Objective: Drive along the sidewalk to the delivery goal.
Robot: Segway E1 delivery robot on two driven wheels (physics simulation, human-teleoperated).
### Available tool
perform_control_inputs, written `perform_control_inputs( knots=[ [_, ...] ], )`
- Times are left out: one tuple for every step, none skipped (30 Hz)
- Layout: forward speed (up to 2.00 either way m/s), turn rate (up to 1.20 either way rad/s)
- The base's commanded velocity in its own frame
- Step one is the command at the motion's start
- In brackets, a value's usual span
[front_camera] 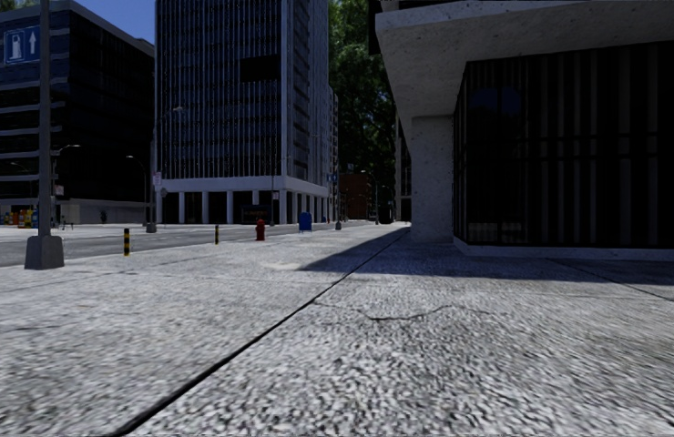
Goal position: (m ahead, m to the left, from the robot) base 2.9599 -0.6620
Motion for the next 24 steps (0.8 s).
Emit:
perform_control_inputs(
  knots=[
    [2.00, -0.26],
    [2.00, -0.28],
    [2.00, -0.29],
    [2.00, -0.29],
    [2.00, -0.29],
    [2.00, -0.29],
    [2.00, -0.29],
    [2.00, -0.29],
    [2.00, -0.29],
    [2.00, -0.29],
    [2.00, -0.29],
    [2.00, -0.29],
    [2.00, -0.29],
    [2.00, -0.29],
    [2.00, -0.29],
    [2.00, -0.29],
    [2.00, -0.29],
    [2.00, -0.29],
    [2.00, -0.29],
    [2.00, -0.29],
    [2.00, -0.29],
    [2.00, -0.29],
    [2.00, -0.29],
    [2.00, -0.29]
  ],
)
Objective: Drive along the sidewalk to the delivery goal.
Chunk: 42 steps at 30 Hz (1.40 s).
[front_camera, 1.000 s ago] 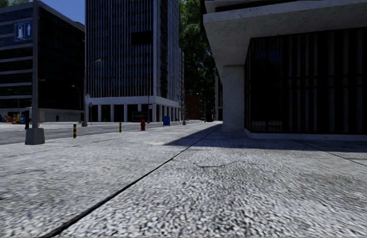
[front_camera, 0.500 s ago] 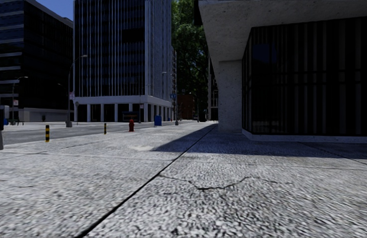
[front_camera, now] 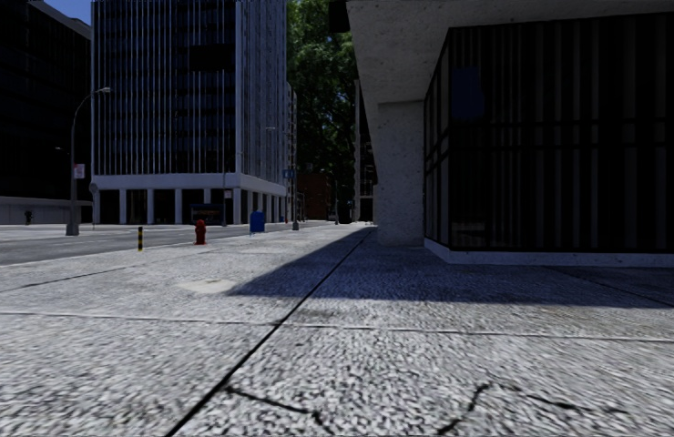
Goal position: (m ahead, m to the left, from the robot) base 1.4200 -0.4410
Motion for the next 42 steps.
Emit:
perform_control_inputs(
  knots=[
    [2.00, -0.29],
    [2.00, -0.29],
    [2.00, -0.29],
    [2.00, -0.29],
    [2.00, -0.29],
    [2.00, -0.29],
    [2.00, -0.29],
    [2.00, -0.29],
    [1.96, -0.29],
    [1.83, -0.29],
    [1.68, -0.29],
    [1.68, -0.29],
    [1.60, -0.29],
    [1.49, -0.29],
    [1.38, -0.29],
    [1.38, -0.29],
    [1.21, -0.29],
    [1.11, -0.29],
    [1.08, -0.29],
    [1.04, -0.29],
    [1.04, -0.29],
    [1.02, -0.28],
    [1.01, -0.12],
    [0.99, 0.00],
    [0.99, 0.00],
    [0.90, 0.00],
    [0.61, 0.00],
    [0.19, 0.00],
    [0.19, 0.00],
    [0.00, 0.00],
    [0.00, 0.00],
    [0.00, 0.00],
    [0.00, 0.00],
    [0.00, 0.00],
    [0.00, 0.00],
    [0.00, 0.00],
    [0.00, 0.00],
    [0.00, 0.00],
    [0.00, 0.00],
    [0.00, 0.00],
    [0.00, 0.00],
    [0.00, 0.00]
  ],
)
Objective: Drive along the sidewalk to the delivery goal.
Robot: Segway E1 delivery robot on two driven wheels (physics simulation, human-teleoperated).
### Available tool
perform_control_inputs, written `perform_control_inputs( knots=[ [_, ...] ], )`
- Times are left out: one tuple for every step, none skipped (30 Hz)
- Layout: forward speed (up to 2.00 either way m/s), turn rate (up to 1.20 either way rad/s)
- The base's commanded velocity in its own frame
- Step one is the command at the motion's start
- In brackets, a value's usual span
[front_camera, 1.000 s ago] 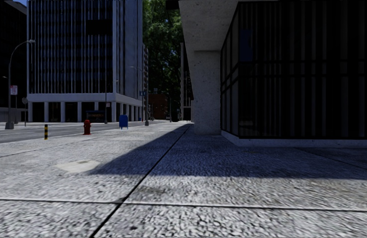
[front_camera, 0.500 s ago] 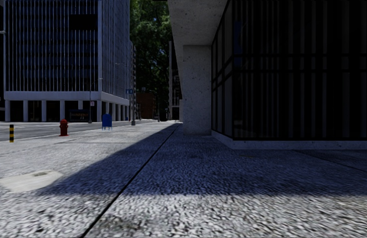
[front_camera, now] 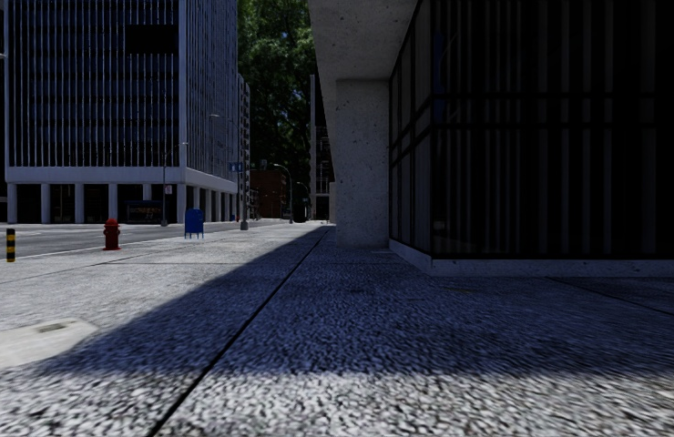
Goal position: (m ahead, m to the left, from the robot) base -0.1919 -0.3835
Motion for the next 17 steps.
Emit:
perform_control_inputs(
  knots=[
    [0.00, 0.00],
    [0.00, 0.00],
    [0.00, 0.00],
    [0.00, 0.00],
    [0.00, 0.00],
    [0.00, 0.00],
    [0.00, 0.00],
    [0.00, 0.00],
    [0.00, 0.00],
    [0.00, 0.00],
    [0.00, 0.00],
    [0.00, 0.00],
    [0.00, 0.00],
    [0.00, 0.00],
    [0.00, 0.00],
    [0.00, 0.00],
    [0.00, 0.00]
  ],
)
